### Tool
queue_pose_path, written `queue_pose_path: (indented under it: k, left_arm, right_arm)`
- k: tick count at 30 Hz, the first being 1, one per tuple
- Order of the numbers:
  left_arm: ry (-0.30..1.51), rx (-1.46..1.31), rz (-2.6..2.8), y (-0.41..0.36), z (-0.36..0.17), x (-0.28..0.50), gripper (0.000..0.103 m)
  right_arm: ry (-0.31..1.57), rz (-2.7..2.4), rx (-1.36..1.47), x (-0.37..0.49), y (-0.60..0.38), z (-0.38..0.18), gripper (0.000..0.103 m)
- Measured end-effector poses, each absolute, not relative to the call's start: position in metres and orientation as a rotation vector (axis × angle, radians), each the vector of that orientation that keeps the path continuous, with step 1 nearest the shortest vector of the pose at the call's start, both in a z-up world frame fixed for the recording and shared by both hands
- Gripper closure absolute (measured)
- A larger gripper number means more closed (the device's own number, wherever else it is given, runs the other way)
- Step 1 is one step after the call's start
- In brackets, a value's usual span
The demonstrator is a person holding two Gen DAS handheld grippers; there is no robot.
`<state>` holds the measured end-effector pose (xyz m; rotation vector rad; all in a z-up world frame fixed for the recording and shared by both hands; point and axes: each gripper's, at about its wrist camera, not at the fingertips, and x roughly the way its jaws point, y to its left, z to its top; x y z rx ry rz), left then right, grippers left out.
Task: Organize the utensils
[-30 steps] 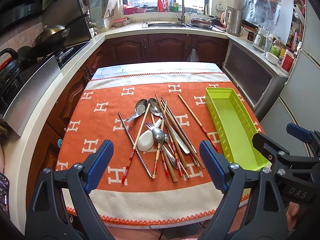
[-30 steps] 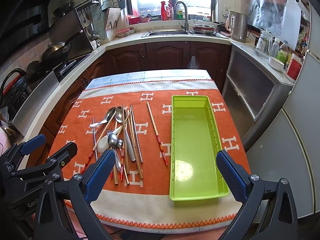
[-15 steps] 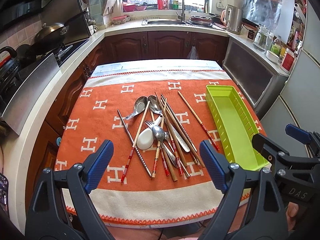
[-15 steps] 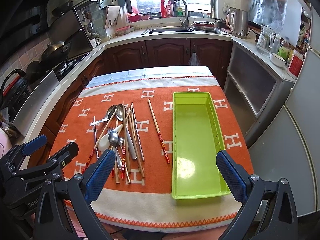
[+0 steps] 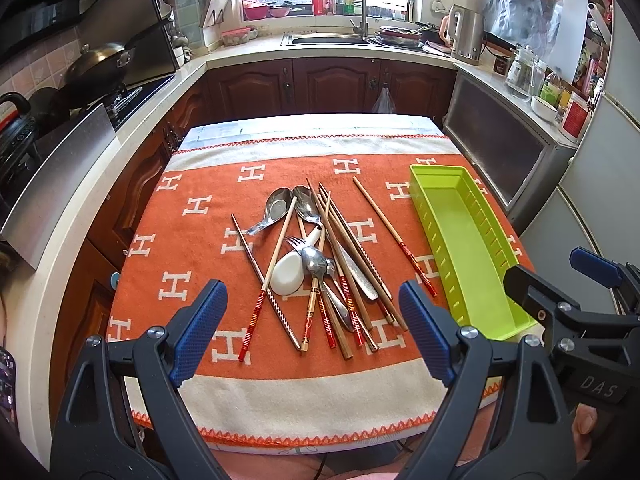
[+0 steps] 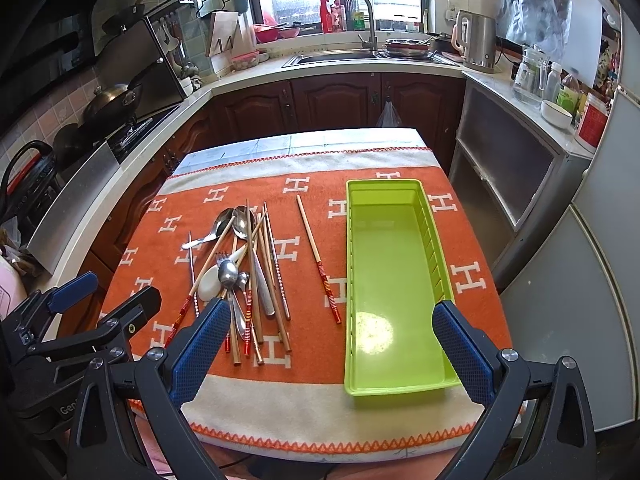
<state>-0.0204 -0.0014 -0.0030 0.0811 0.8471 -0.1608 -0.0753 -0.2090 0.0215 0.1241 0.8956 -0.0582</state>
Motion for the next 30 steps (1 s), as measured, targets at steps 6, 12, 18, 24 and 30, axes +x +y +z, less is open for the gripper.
queue_pose_path:
  k: [6, 12, 18, 24, 30]
  left_arm:
    - [0.845, 0.084, -0.162, -0.003, -0.003, -0.021, 0.017]
    - [0.835, 0.089, -0.158, -0.006, -0.003, -0.023, 0.017]
    - [0.827, 0.090, -0.159, -0.003, 0.000, -0.024, 0.017]
    - [0.851, 0.072, -0.180, 0.002, -0.004, -0.019, 0.017]
    - [0.892, 0.038, -0.202, 0.012, -0.016, -0.003, 0.017]
  right_arm:
    - [0.894, -0.049, 0.135, -0.076, -0.210, 0.021, 0.001]
    - [0.890, -0.040, 0.147, -0.078, -0.210, 0.018, 0.001]
    - [0.900, -0.024, 0.159, -0.076, -0.209, 0.016, 0.001]
    - [0.923, -0.007, 0.179, -0.069, -0.206, 0.010, 0.001]
    - [0.949, 0.008, 0.185, -0.056, -0.201, 0.002, 0.001]
